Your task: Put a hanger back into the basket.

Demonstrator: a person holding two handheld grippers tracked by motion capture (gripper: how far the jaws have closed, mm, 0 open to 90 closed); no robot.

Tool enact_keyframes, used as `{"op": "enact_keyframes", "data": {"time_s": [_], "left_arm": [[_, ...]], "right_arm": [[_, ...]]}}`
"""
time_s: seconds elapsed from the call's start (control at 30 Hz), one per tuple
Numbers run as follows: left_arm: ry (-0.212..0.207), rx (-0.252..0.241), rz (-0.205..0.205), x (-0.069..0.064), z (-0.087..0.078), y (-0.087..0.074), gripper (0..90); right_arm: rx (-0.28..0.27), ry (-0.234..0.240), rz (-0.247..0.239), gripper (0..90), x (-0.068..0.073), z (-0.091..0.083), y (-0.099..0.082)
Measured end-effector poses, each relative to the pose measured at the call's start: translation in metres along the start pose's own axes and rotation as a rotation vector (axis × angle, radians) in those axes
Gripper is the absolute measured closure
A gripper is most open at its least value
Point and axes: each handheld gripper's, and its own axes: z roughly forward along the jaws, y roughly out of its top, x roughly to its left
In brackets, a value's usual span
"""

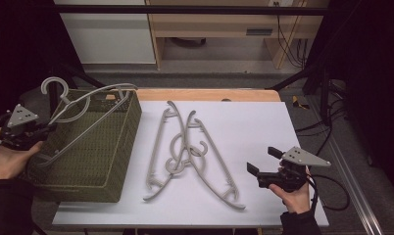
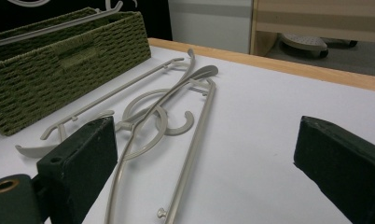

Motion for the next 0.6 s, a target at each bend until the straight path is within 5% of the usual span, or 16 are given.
{"op": "enact_keyframes", "data": {"time_s": [0.4,0.6], "left_arm": [[0.025,0.086,-0.018,0.002,0.010,-0.024,81.7],[-0.011,0.114,-0.032,-0.008,0.025,-0.034,81.6]], "right_arm": [[0.004,0.002,-0.009,6.2,0.000,0.000,0.000],[0.013,0.005,-0.005,6.2,0.002,0.003,-0.001]]}}
